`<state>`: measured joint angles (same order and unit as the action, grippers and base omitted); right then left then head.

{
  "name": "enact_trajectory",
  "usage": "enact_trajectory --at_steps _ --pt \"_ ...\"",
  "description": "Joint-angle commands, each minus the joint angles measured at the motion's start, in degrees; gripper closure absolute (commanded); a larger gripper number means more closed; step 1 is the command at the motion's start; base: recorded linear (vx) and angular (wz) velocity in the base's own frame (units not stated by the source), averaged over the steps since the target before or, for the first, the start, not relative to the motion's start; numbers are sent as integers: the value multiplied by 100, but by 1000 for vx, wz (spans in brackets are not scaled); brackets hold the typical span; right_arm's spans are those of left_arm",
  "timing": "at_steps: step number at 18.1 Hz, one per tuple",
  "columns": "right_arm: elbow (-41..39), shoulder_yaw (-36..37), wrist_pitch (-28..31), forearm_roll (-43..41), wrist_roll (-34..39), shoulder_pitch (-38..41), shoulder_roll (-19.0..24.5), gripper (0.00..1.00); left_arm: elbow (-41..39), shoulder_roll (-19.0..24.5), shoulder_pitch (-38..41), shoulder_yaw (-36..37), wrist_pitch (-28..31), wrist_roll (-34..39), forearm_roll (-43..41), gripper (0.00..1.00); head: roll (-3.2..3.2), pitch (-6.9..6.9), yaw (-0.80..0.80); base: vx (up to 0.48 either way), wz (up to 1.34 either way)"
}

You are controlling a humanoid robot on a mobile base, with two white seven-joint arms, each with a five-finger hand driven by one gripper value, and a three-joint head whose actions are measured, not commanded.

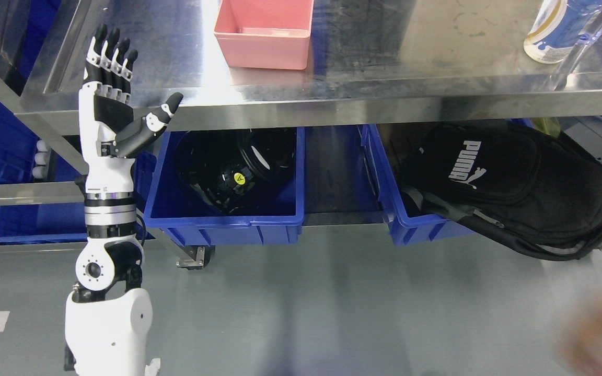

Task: Place storage box into left shelf container
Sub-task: 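Raise the left hand up toward the pink box on the tabletop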

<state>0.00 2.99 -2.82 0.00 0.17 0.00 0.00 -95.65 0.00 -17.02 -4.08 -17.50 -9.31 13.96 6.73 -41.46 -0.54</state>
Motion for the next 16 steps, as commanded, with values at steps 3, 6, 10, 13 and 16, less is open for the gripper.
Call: enact_trajectory --at_steps 3,6,10,13,16 --pt "-100 0 1 -123 -35 -17 -100 0 -7 100 -213 -426 168 -902 -7 0 0 0 0 0 0" --pt "-100 0 -8 -123 -35 -26 -100 0 54 122 -633 -855 543 -2150 -103 0 0 0 0 0 0" --pt "-100 0 -8 -123 -35 -17 -100 0 546 1419 -1845 -1227 1030 -2673 -226 0 0 0 0 3 6" --pt "-100 0 1 -123 -35 -26 -100 0 1021 2774 -2637 -2 1030 -2751 -446 0 0 0 0 0 0" --pt "-100 8 1 -123 -35 -17 -100 0 1066 3260 -3208 1389 1030 -3417 -814 0 0 0 0 1 3"
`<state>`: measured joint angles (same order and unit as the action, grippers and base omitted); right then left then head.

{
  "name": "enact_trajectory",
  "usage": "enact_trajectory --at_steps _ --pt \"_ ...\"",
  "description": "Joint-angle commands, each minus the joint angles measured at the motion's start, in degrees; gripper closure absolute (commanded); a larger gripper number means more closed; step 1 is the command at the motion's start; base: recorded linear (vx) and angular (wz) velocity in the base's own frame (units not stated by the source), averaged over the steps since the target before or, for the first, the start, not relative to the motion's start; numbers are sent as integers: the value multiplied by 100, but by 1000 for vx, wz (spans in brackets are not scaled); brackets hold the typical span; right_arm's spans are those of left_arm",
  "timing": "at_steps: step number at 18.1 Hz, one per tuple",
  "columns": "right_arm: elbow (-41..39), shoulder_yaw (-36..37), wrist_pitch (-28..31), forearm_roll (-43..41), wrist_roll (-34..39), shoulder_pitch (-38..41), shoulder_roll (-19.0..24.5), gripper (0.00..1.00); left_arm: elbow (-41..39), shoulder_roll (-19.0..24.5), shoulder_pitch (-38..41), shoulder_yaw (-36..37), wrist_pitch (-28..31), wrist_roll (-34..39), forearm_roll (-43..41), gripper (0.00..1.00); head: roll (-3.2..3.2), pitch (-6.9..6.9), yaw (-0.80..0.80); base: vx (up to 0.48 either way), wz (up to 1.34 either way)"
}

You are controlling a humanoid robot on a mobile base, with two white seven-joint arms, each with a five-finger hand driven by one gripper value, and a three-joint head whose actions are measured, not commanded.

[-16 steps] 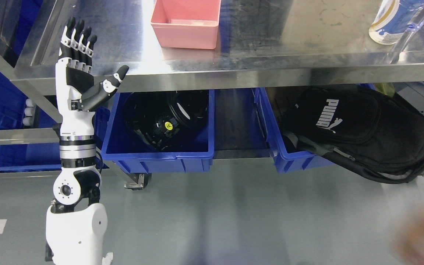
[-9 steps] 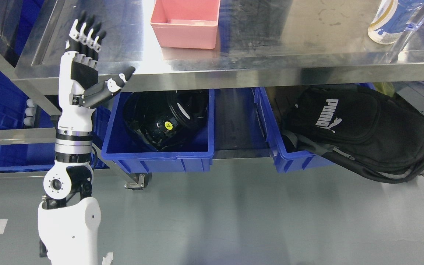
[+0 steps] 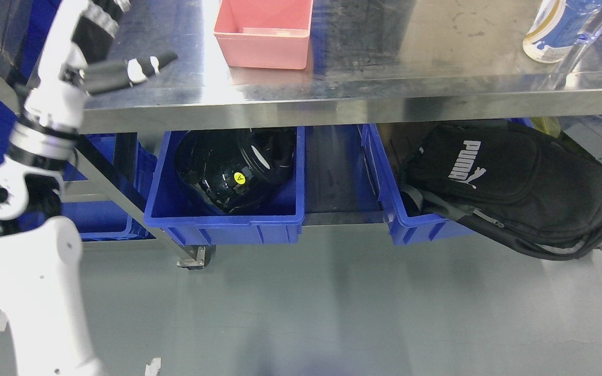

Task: Place storage box into left shelf container
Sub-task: 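Raise the left hand up toward the pink box on the tabletop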

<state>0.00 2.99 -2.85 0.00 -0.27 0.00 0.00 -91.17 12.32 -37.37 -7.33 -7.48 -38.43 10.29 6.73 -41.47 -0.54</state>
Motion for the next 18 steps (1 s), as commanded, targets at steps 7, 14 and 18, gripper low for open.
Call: enact_trajectory --at_steps 7,14,18 --pt "-100 0 4 -123 18 -26 -100 0 1786 1292 -1914 2885 27 -1756 -2573 1 0 0 0 1 3" --pt "-100 0 -5 -123 18 -18 -100 0 2857 150 -2774 2921 27 -1721 -2918 1 0 0 0 0 0" --pt "-100 0 -5 -123 9 -26 -100 0 3517 -448 -3241 3000 27 -1730 -3278 2 0 1 0 0 0"
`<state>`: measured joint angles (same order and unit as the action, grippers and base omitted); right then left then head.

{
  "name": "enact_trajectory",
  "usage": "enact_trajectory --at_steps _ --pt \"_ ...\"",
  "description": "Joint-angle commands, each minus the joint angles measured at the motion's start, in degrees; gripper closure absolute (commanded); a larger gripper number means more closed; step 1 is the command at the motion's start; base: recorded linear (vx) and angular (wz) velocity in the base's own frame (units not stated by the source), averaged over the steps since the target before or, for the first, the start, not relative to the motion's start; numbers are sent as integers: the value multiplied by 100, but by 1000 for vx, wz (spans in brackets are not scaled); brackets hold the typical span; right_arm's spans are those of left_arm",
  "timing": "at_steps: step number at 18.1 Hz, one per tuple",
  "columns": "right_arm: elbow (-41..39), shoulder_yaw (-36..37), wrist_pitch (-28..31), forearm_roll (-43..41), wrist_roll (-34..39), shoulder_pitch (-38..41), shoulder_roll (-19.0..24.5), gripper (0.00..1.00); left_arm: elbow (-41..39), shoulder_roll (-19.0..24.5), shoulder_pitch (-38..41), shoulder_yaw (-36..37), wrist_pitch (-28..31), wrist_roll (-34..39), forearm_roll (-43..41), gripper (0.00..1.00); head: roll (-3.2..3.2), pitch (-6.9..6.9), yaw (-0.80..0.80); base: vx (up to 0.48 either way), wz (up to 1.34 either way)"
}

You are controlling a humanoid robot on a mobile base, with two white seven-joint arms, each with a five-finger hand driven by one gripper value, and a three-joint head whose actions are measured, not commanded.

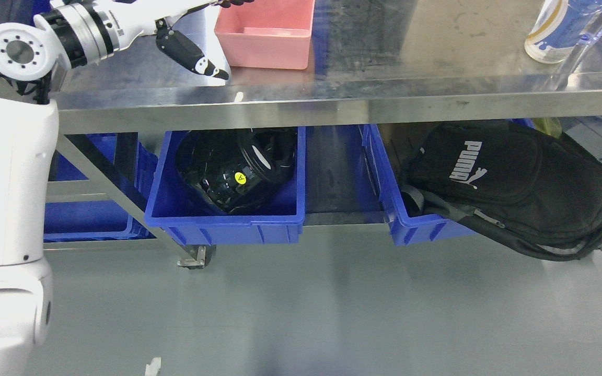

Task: Place storage box into left shelf container
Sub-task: 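Reach the left hand over the pink box and close fingers on it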

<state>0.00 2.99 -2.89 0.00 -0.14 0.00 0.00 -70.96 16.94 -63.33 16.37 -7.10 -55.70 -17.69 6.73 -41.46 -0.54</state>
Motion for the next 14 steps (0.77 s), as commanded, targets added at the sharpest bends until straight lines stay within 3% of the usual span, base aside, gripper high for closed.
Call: enact_trajectory --at_steps 1,12,14 --pt "-100 0 7 -123 -3 -17 -100 0 1637 -973 -662 639 -10 -11 -655 2 0 0 0 0 0" --pt "-100 0 7 -123 -3 -26 -100 0 2534 -1351 -847 692 -239 33 -1244 7 0 2 0 0 0" --pt "-100 0 -1 -123 5 -17 -100 0 2666 -1343 -847 701 -239 -11 -1385 12 0 2 0 0 0"
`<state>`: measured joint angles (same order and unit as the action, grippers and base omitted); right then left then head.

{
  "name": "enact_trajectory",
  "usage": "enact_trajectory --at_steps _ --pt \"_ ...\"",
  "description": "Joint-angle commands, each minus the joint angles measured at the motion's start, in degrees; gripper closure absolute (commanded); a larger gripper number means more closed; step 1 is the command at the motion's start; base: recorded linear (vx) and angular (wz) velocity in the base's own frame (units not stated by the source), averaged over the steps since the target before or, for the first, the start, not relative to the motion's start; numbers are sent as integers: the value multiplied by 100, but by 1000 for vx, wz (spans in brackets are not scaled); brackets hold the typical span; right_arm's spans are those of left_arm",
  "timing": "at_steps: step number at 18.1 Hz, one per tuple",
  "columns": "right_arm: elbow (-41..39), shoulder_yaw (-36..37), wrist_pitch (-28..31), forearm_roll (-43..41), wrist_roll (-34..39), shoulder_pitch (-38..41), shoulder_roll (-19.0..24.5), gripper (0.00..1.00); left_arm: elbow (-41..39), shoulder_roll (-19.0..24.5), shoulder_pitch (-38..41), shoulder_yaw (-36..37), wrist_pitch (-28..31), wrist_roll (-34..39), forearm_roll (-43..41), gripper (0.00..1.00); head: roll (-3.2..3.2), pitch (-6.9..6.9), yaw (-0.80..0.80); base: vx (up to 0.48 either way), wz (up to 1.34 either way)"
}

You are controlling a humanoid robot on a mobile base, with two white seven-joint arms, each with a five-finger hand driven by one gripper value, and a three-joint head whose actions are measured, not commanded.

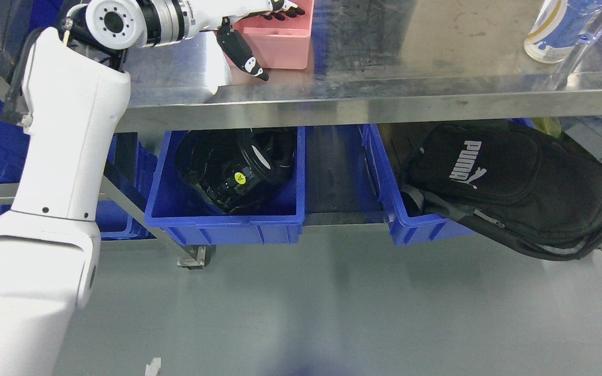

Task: Place storage box into left shelf container
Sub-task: 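Reach the left hand over the pink box and close fingers on it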

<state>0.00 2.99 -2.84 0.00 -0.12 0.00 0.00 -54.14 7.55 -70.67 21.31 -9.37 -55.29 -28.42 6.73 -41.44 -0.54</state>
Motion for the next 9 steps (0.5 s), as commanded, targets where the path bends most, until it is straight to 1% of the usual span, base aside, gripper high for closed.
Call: enact_trajectory --at_steps 1,4,5,6,9 --pt "-100 0 -6 -123 -6 -18 -100 0 1001 -395 -114 199 -12 -52 -322 16 0 0 0 0 0" --pt "-100 0 -6 -123 -6 -26 -100 0 1010 -404 -96 67 -12 -52 -322 30 0 0 0 0 7" --pt "-100 0 3 -123 -6 -26 -100 0 1010 -404 -87 -90 -29 -43 -322 39 0 0 0 1 20" --pt "-100 0 3 -123 -6 -18 -100 0 1010 -404 -87 -353 -134 -52 -314 52 0 0 0 -1 26" --pt "-100 0 3 -123 3 -18 -100 0 1098 -413 -44 -1100 -924 -227 -296 94 0 0 0 0 26"
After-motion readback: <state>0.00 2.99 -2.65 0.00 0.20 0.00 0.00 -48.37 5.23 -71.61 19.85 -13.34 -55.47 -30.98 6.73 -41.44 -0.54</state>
